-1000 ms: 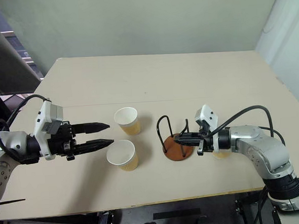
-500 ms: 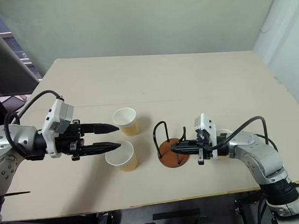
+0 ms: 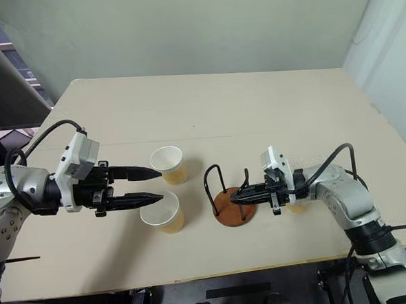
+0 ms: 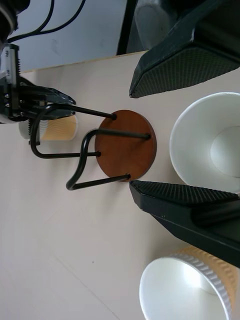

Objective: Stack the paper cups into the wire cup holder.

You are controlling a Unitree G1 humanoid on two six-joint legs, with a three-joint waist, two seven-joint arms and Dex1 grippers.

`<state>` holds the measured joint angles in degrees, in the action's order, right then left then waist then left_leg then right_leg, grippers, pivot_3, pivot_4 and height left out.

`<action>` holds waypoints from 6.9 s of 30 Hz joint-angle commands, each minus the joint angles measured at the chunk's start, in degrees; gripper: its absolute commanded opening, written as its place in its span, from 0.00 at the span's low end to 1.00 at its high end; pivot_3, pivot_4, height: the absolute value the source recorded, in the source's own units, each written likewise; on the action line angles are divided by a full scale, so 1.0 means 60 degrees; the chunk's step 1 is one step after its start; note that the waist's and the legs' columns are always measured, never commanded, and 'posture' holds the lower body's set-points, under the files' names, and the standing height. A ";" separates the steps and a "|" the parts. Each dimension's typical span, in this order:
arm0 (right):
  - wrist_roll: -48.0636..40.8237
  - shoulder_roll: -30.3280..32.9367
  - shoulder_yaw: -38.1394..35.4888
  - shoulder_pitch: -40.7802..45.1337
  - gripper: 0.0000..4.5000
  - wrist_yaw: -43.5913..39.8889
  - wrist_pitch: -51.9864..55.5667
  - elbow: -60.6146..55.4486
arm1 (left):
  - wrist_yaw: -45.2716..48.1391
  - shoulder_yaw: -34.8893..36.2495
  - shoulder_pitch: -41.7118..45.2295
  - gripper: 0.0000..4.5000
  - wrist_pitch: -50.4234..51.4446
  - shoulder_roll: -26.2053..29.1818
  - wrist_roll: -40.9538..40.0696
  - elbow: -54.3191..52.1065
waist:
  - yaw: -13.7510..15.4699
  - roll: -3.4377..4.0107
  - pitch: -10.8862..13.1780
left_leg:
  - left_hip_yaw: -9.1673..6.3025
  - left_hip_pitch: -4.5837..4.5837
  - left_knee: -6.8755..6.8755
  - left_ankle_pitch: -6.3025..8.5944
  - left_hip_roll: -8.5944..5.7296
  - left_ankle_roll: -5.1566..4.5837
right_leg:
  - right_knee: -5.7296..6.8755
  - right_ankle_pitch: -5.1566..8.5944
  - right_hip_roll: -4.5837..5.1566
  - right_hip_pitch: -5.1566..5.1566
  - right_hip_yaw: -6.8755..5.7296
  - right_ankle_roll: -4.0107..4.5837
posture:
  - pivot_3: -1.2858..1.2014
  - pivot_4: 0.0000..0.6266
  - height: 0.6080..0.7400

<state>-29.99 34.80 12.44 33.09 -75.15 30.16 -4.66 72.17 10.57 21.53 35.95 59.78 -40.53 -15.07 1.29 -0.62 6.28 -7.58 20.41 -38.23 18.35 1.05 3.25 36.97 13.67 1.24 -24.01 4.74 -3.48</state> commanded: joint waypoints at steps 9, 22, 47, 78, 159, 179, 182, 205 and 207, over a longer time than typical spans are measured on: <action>0.1037 -0.0315 0.0276 0.0545 0.01 -0.1044 -0.1930 0.1092 | 0.0095 0.0137 0.0194 0.63 -0.0050 0.0142 0.0039 -0.0133 | 0.0000 0.0002 0.0001 | 0.0002 0.0000 0.0003 -0.0002 0.0011 0.0003 | 0.0002 -0.0003 -0.0004 -0.0005 0.0000 0.0006 | 0.52 0.24 1.00; 0.1478 -0.0397 0.0192 0.0818 0.58 -0.0893 -0.2109 0.1422 | 0.0255 -0.0147 0.0567 0.63 -0.0174 0.0019 0.0220 0.0194 | 0.0005 0.0005 0.0003 | 0.0003 0.0005 0.0004 -0.0001 0.0025 0.0008 | -0.0006 -0.0009 -0.0012 -0.0008 -0.0003 0.0028 | 0.52 0.24 1.00; 0.2332 0.5155 -0.1749 -0.1324 0.80 -0.1660 -0.2387 -0.2016 | 0.0677 -0.0722 0.1325 0.63 -0.0565 -0.0418 0.0576 0.0525 | 0.0177 -0.0019 0.0027 | 0.0019 0.0025 0.0008 0.0002 0.0028 0.0013 | -0.0008 -0.0013 -0.0010 -0.0003 0.0007 0.0022 | 0.52 0.24 1.00; 0.2076 0.4199 -0.0948 0.2178 0.00 -0.2480 -0.2557 -0.1266 | 0.0131 -0.0018 0.0486 0.63 -0.0524 -0.0097 0.0752 0.0363 | 0.0074 -0.0020 0.0035 | 0.0028 -0.0009 0.0000 0.0004 0.0045 0.0007 | -0.0007 -0.0016 -0.0031 -0.0002 0.0013 0.0015 | 0.52 0.24 1.00; -0.2720 0.4723 -0.5289 -0.1735 0.90 0.0108 0.1324 -0.5298 | 0.3388 -0.4819 0.4504 0.63 -0.4682 -0.0657 0.5107 0.5207 | 0.0126 -0.0020 0.0034 | 0.0012 0.0053 -0.0012 -0.0001 0.0111 0.0034 | -0.0015 -0.0035 -0.0082 -0.0039 0.0005 0.0043 | 0.52 0.24 1.00; -0.5722 0.4652 -0.8502 -0.4708 0.91 0.2944 0.2685 -0.6679 | 0.3388 -0.6184 0.5232 0.01 -0.5268 -0.0569 0.4227 0.5753 | 0.0149 -0.0021 0.0033 | 0.0008 0.0080 -0.0077 0.0009 0.0106 0.0016 | -0.0031 -0.0048 -0.0092 -0.0040 0.0010 0.0016 | 0.52 0.24 1.00; -0.5677 0.4738 -0.8753 -0.5005 0.91 0.2913 0.2709 -0.6597 | 0.3388 -0.6223 0.5278 0.01 -0.5226 -0.0528 0.4107 0.5687 | 0.0146 -0.0022 0.0033 | 0.0010 0.0081 -0.0077 0.0010 0.0107 0.0014 | -0.0032 -0.0048 -0.0092 -0.0040 0.0010 0.0015 | 0.52 0.24 1.00; -0.4852 0.5029 -0.7883 -0.4753 1.00 0.2602 0.1853 -0.6075 | 0.3388 -0.6926 0.9850 0.00 -0.6250 -0.1268 0.1966 0.8194 | 0.0156 -0.0024 0.0035 | 0.0015 0.0096 -0.0100 0.0028 0.0101 -0.0015 | -0.0040 -0.0045 -0.0091 -0.0037 0.0012 0.0004 | 0.52 0.24 1.00; -0.4679 0.4983 -0.7793 -0.4793 1.00 0.2607 0.1760 -0.6055 | 0.3388 -0.7065 1.0383 0.00 -0.6419 -0.1568 0.1753 0.8680 | 0.0156 -0.0027 0.0036 | 0.0015 0.0102 -0.0105 0.0029 0.0104 -0.0016 | -0.0042 -0.0045 -0.0090 -0.0036 0.0013 -0.0003 | 0.52 0.24 1.00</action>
<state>-58.89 64.42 -34.08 3.92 -59.23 42.10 -40.88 90.58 -32.27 80.78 -0.77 50.57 -28.12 35.86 2.22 -0.78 6.50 -7.48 21.06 -38.88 18.53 1.66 3.15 36.70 13.39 0.69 -24.24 4.81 -3.52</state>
